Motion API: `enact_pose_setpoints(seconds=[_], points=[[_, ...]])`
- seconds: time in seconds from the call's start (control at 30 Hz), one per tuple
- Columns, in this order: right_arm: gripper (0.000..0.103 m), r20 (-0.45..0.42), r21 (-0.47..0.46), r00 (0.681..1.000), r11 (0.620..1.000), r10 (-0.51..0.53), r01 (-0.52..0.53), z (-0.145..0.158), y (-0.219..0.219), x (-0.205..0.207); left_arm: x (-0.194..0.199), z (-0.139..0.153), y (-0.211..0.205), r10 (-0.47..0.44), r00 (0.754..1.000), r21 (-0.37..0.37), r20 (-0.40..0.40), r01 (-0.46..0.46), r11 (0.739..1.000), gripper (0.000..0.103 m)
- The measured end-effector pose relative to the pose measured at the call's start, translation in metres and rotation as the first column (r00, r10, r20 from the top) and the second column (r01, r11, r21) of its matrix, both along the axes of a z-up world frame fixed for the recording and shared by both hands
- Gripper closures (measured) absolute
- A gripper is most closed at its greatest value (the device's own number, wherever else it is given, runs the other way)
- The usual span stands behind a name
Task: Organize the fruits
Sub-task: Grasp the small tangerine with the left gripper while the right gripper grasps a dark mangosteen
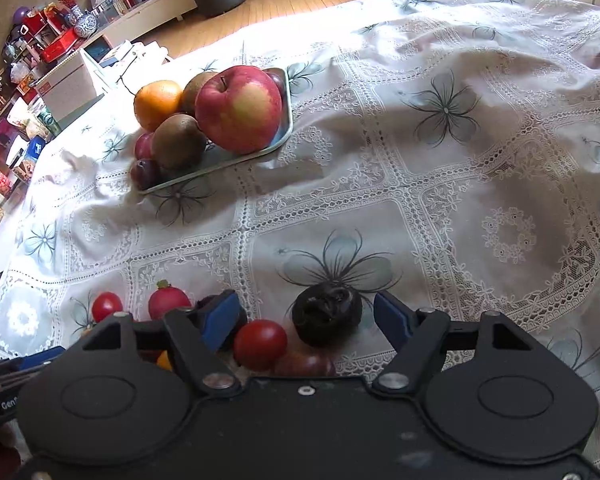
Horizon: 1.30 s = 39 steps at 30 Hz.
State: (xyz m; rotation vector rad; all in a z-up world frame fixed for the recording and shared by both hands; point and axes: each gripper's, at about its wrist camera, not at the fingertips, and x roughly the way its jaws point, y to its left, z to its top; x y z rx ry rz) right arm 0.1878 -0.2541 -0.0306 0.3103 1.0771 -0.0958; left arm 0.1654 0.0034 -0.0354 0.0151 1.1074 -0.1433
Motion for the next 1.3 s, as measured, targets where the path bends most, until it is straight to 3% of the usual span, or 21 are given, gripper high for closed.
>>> enact_pose_setpoints(seconds=[0.13,0.33,0.5,0.63,0.8,1.3], points=[[0.027,-0.025,-0.024,1.000,1.000,-0.002,0.002,-0.009,-0.002,0.004,0.003,-0.008,-0.003,-0.006,1.000,0.025,-0.001,0.006,1.000,0.052],[0.039,-0.038,-0.095,0.999,0.995,0.012,-0.015,-0.020,0.006,0.006,0.006,-0.007,-0.009,-0.002,1.000,0.053,0.025,0.000,0.999,0.052],[0.056,-0.040,-0.166,0.998,0.985,0.041,-0.047,-0.024,0.018,0.006,0.006,-0.007,-0.011,-0.006,0.999,0.065,0.038,0.004,0.998,0.052],[0.056,-0.023,-0.194,0.999,0.980,0.049,-0.053,-0.023,0.023,0.004,0.010,-0.007,-0.011,-0.004,0.999,0.069,0.042,0.001,0.998,0.052],[0.056,0.001,-0.116,1.000,0.993,0.020,-0.020,-0.017,0.015,0.005,0.014,-0.007,-0.012,0.000,0.999,0.080,0.052,-0.004,0.997,0.051],[0.056,0.038,-0.059,0.999,0.998,0.030,-0.028,-0.002,0.020,-0.006,0.007,-0.013,-0.010,-0.007,0.995,0.078,0.101,-0.001,0.997,0.046]])
